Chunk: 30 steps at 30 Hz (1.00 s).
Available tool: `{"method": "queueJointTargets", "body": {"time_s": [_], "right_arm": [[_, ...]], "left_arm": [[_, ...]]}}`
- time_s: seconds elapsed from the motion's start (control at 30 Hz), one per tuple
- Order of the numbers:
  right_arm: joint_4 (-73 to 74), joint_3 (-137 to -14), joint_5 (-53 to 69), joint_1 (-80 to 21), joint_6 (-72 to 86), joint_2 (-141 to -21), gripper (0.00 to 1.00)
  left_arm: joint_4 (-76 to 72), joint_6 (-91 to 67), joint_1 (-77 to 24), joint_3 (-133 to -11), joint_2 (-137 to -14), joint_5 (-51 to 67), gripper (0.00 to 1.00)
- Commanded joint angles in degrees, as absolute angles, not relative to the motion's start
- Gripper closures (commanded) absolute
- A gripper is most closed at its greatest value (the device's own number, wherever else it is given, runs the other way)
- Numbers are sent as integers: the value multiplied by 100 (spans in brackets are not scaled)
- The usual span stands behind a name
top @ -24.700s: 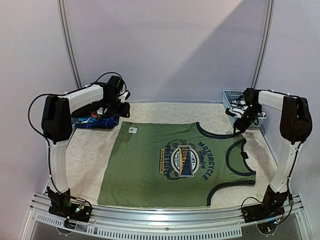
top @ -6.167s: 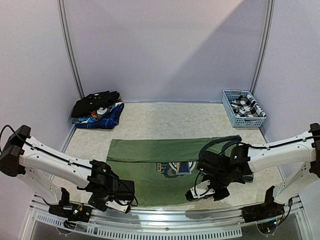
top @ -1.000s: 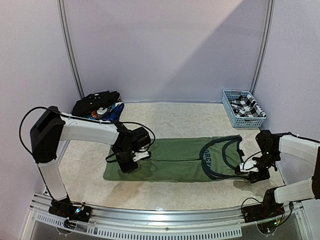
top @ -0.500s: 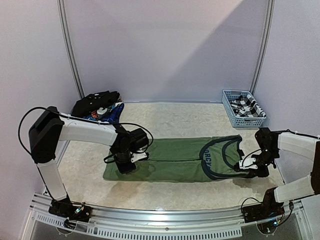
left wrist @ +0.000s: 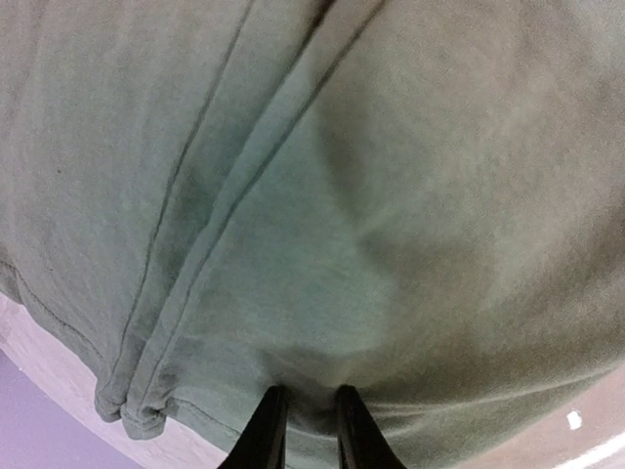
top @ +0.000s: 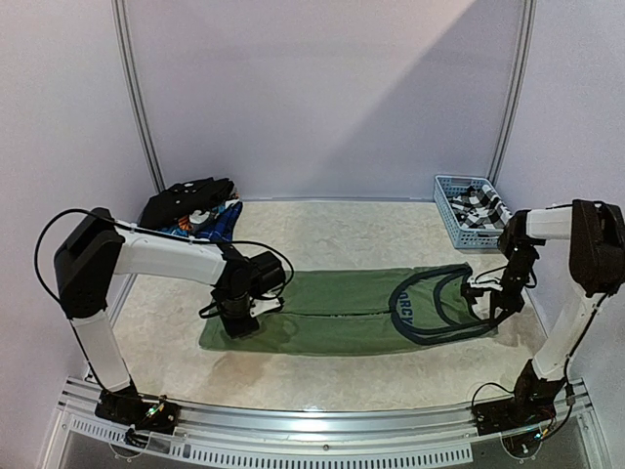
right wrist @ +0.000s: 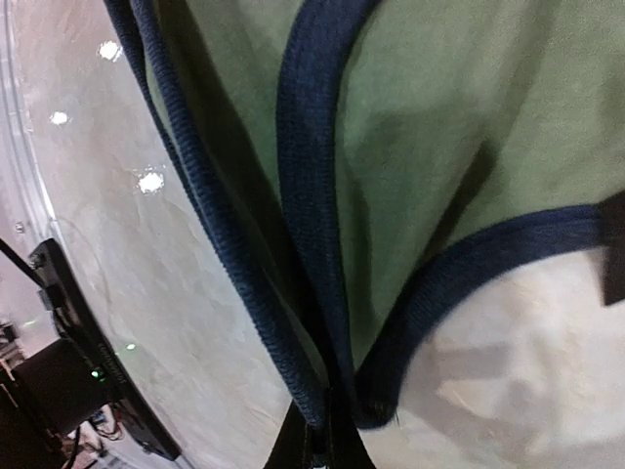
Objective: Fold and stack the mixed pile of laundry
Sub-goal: Smooth out the rectangle-folded shirt at the center of the board, then rotate the rectangle-folded tank top at the center of the board.
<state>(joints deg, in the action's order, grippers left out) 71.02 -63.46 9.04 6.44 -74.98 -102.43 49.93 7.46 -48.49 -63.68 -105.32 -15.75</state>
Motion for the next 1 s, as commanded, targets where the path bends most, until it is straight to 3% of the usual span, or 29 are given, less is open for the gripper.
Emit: {"method": "queueJointTargets", "body": {"time_s": [0.0,0.2,0.37,0.63,0.8,0.97], "right_arm": [[7928,-6605,1013,768,-7340,-10833,99],[7787,-6654,872,799,-7104,-11112,93],[7614,-6872,739,890,-6752,-11090,82],[8046,-7491,1122,902,-6110,-10230,61],[7492,-7483,1388,757,-5548,-9863,56],[6718,-7515,1197,292,-4911,-10137,59]], "left_arm": [[4998,759,-4681,-6164,-10471,-1762,80],[5022,754,-4641,-6146,-10595,-1830,81],[5151,712,-4647,-6360,-10573,-1933,82],[5569,860,-4759,-6769,-9357,-1935,75],[5410,962,-4777,-7017,-9338,-1804,75],[5313,725,-4847,-7470,-9921,-1619,75]]}}
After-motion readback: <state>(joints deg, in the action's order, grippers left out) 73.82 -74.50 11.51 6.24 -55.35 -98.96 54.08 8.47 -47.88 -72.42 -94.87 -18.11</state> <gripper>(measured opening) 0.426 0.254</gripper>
